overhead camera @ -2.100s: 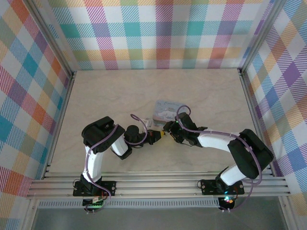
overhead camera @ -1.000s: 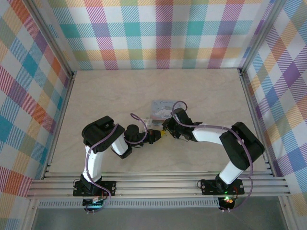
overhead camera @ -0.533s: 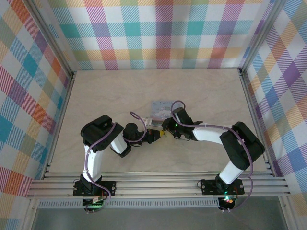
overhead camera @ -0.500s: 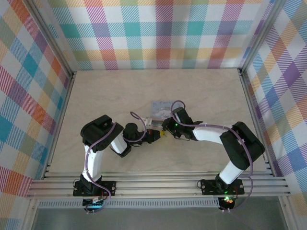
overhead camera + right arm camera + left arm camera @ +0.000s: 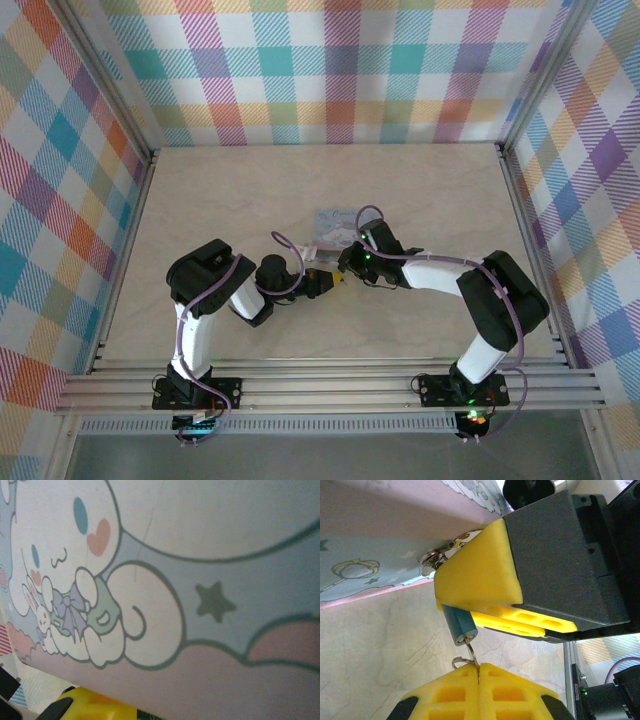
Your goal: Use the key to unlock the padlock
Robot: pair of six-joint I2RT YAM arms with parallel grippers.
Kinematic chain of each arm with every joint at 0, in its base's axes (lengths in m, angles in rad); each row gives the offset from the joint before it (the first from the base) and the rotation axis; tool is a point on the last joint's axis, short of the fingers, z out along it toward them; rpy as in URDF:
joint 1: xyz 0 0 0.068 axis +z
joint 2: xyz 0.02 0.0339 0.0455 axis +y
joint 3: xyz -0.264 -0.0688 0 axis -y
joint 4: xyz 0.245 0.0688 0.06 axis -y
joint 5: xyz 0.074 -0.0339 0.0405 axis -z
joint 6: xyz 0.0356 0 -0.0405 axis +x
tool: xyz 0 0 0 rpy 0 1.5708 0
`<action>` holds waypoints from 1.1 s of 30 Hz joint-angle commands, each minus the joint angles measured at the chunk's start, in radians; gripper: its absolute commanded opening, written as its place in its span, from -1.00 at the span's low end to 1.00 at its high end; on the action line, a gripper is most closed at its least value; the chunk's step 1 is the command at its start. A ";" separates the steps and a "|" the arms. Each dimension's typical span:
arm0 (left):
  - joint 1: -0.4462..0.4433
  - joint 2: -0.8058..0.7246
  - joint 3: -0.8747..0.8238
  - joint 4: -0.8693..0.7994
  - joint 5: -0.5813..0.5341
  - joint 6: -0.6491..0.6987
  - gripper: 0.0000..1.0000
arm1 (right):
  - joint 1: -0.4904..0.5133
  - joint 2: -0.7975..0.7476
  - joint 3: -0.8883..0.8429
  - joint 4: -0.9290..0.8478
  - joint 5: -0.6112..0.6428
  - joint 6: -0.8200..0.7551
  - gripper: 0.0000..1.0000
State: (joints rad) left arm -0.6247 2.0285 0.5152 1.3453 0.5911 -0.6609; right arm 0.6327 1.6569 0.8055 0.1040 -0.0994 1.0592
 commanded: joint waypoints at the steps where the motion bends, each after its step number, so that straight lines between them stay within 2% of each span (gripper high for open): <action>1: 0.020 -0.042 0.018 -0.142 -0.030 0.066 -1.00 | 0.000 0.028 0.032 -0.110 -0.069 -0.030 -1.00; 10: 0.022 -0.152 0.095 -0.444 -0.115 0.263 -1.00 | 0.000 0.023 0.098 -0.274 -0.098 -0.074 -1.00; 13: 0.001 -0.207 0.091 -0.520 -0.162 0.377 -1.00 | 0.001 0.016 0.115 -0.307 -0.104 -0.080 -1.00; 16: -0.053 -0.276 0.085 -0.624 -0.258 0.526 -1.00 | 0.000 0.012 0.135 -0.337 -0.116 -0.082 -1.00; 18: -0.108 -0.323 0.080 -0.696 -0.365 0.634 -1.00 | -0.003 0.017 0.148 -0.352 -0.139 -0.086 -1.00; 23: -0.189 -0.391 0.038 -0.707 -0.561 0.757 -1.00 | -0.010 0.024 0.151 -0.375 -0.175 -0.084 -0.98; 26: -0.190 -0.386 0.036 -0.708 -0.562 0.757 -1.00 | -0.010 0.009 0.132 -0.366 -0.180 -0.074 -0.79; 27: -0.189 -0.381 0.036 -0.705 -0.553 0.746 -1.00 | -0.010 0.001 0.124 -0.364 -0.179 -0.070 -0.61; 33: -0.147 -0.323 0.021 -0.617 -0.435 0.575 -1.00 | -0.011 -0.093 0.074 -0.362 -0.125 -0.059 0.11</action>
State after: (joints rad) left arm -0.7982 1.6756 0.5591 0.6666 0.1387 -0.0086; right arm 0.6174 1.6218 0.9039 -0.2138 -0.2192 0.9882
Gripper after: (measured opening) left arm 0.043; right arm 0.538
